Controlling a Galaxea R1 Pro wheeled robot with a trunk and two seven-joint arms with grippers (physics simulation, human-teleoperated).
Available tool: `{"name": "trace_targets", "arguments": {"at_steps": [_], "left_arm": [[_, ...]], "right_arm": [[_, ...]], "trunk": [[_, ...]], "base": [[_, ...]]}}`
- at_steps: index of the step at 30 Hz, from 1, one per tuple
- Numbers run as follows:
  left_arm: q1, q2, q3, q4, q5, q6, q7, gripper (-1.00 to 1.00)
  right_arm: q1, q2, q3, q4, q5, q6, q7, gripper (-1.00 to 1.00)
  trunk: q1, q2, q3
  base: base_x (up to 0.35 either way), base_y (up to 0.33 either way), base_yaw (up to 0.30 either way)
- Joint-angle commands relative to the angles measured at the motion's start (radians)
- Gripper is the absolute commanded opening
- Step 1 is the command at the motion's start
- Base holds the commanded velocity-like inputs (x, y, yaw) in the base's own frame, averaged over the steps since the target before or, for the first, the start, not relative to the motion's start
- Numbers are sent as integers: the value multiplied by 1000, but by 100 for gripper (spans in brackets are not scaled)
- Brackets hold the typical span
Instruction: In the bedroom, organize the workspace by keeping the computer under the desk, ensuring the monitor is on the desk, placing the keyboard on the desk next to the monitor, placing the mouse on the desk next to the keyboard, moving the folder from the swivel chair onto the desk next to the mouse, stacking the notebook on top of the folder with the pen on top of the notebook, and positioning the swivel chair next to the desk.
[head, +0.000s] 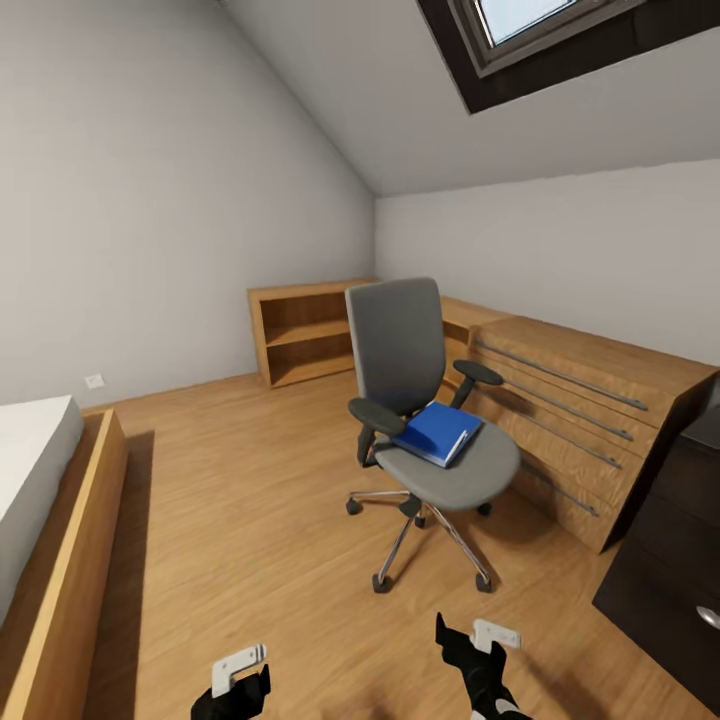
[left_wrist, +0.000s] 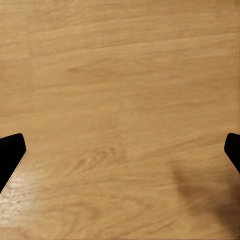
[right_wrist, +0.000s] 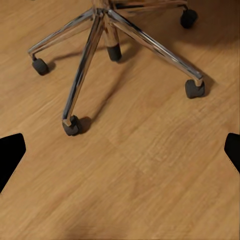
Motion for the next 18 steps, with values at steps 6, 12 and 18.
{"name": "trace_targets", "arguments": {"at_steps": [6,12,18], "left_arm": [[0,2,2,34,-50,-20,3,100],[0,2,2,35,-52,-19,4,100],[0,1,1,74,-52,-20,8,100]], "right_arm": [[1,2,-3,2,0,-14,1,100],[1,1,-3,2,-2,-14,1,100],[1,2,-3,2,-2,-14,1,100]], "trunk": [[-23,42,18],[-46,84,37],[-69,126,56]], "base": [[0,0,-118],[0,0,-292],[0,0,-299]]}}
